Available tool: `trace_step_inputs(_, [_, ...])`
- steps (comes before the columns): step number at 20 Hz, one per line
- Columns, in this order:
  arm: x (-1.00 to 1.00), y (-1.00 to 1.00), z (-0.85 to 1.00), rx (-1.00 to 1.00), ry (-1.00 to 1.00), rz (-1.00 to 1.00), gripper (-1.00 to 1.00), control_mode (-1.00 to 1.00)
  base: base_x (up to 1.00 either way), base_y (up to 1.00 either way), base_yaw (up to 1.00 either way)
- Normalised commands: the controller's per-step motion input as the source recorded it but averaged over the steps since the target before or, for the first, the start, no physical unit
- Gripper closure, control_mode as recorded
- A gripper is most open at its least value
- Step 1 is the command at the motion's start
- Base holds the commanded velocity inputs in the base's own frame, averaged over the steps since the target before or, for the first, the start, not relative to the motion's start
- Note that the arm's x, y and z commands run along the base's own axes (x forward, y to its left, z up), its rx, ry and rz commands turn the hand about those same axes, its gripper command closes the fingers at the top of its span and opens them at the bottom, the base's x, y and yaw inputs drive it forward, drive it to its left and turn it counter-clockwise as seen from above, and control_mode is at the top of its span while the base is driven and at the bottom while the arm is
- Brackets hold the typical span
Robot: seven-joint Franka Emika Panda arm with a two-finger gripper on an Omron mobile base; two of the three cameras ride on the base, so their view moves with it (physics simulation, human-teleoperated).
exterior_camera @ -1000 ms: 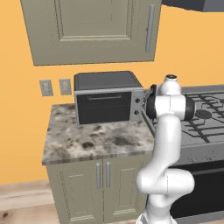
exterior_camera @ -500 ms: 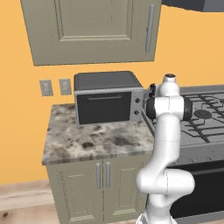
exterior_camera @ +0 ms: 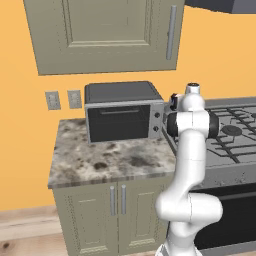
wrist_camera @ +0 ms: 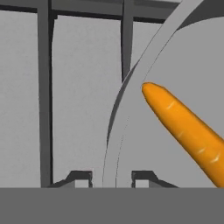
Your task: Turn on the sink faucet. Then move the carrot from the counter to the sink. Turn off the sink. Move the vegetable from the sink to the pot next to the stove. Finally move the pot to the rear left burner.
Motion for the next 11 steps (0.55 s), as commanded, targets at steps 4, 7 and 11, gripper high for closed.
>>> trace_step_inputs(4, [0.0, -0.02, -0.04, 0.01, 0.03, 0.0, -1.0, -1.0, 0.0, 0.0, 0.0])
trace_step_inputs(7, [-0.01, -0.02, 0.0, 0.01, 0.0, 0.0, -1.0, -1.0, 0.0, 0.0, 0.0])
trace_step_inputs(11, [-0.11, -0.09, 0.12, 0.01, 0.0, -0.01, -1.0, -1.0, 0.0, 0.0, 0.0])
